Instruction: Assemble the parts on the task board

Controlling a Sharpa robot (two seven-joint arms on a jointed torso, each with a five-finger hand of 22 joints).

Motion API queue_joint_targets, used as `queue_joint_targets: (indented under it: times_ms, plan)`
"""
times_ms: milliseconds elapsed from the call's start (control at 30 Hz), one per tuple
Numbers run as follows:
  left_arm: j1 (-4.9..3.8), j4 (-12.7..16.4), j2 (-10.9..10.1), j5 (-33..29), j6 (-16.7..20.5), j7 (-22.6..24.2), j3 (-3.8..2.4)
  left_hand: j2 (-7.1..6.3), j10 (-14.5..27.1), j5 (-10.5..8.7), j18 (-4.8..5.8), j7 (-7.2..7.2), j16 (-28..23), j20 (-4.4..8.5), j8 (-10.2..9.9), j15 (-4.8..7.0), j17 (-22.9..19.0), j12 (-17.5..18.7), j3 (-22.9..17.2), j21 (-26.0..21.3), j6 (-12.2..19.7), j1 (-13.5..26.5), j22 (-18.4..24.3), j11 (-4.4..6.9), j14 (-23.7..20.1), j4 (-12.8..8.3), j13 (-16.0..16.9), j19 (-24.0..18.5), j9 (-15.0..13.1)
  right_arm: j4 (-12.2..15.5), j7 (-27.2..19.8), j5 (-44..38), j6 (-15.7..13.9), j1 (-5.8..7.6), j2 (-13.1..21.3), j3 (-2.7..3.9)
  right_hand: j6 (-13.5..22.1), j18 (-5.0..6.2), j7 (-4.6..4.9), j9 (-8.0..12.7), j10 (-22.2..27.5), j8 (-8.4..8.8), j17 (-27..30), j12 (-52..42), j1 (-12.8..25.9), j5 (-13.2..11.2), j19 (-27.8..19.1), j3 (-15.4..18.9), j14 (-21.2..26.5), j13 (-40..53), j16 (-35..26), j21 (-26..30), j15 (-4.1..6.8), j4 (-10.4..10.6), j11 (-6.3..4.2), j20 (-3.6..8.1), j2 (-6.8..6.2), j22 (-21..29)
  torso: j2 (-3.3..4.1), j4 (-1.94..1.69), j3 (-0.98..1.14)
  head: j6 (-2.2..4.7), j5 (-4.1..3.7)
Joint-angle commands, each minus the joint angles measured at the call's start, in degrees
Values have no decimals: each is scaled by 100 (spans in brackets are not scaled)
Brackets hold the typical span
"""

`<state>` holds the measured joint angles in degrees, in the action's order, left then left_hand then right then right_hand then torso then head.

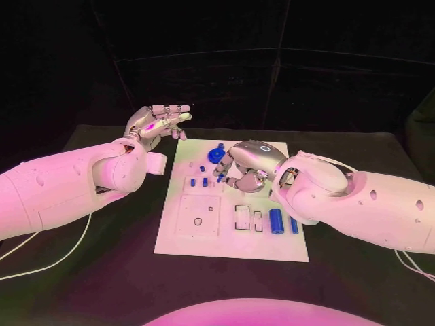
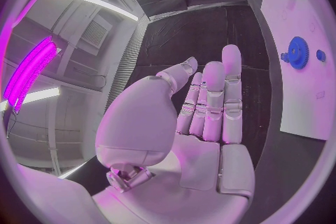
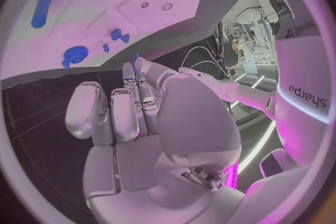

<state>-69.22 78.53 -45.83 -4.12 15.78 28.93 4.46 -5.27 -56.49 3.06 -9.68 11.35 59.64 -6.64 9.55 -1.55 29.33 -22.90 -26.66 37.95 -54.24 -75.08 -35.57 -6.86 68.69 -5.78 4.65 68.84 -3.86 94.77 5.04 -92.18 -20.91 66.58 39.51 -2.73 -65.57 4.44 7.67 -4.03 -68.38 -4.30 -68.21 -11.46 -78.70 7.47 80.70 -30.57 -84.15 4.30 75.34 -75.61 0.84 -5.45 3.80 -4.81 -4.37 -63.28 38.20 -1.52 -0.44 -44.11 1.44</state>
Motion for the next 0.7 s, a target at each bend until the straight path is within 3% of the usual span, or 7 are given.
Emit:
queue_joint_targets:
  times_ms: [33, 167, 333, 700]
  plan:
    - [-9, 53, 17, -56, 73, 34, -5, 56, 52, 25, -70, 9, 3, -31, 33, -5, -7, -27, 10, -21, 35, -22, 6, -8, -40, -29, -3, -20, -2, -104, -6, -151, 596, -43, -136, -10, 7, 72, 43, 5, -9, 13, 3, 24, 9, -2, 0, -35, -221, -3, 40, -18, 25, -1, 5, 15, -28, 0, 1, 19, -2, -37, 97]
    - [-9, 99, 22, -56, 75, 21, -5, 56, 53, 25, -70, 10, 3, -32, 34, -6, -8, -29, 11, -21, 36, -21, 6, -9, -41, -29, -3, -21, -2, -205, 18, -263, 721, -157, -282, -19, 7, 72, 43, 5, -9, 14, 3, 24, 9, -3, 0, -36, -221, -4, 40, -18, 25, -2, 5, 15, -28, 0, 1, 13, -7, -69, 151]
    - [-9, 121, 35, -56, 75, 19, -5, 54, 60, 25, -70, 12, 5, -34, 38, -8, -11, -39, 16, -24, 40, -21, 7, -11, -46, -32, -2, -24, -3, -375, 46, -392, 849, -303, -497, -29, 9, 71, 43, 5, -8, 15, 6, 26, 8, -8, 0, -40, -221, -4, 39, -19, 24, -6, 6, 15, -29, -2, -4, 2, 12, -101, 213]
    - [-10, 121, 54, -56, 25, 1, -5, 52, 85, 24, -70, 17, 12, -43, 55, -17, -22, -73, 38, -32, 56, -5, 12, -17, -62, -29, 2, -34, -6, -636, 186, -574, 963, -398, -737, -69, 13, 75, 50, 6, -8, 20, 1, 31, 23, -19, -8, -43, -221, -6, 44, -10, 21, -7, 12, 13, -33, 16, 5, 26, 6, -122, 304]
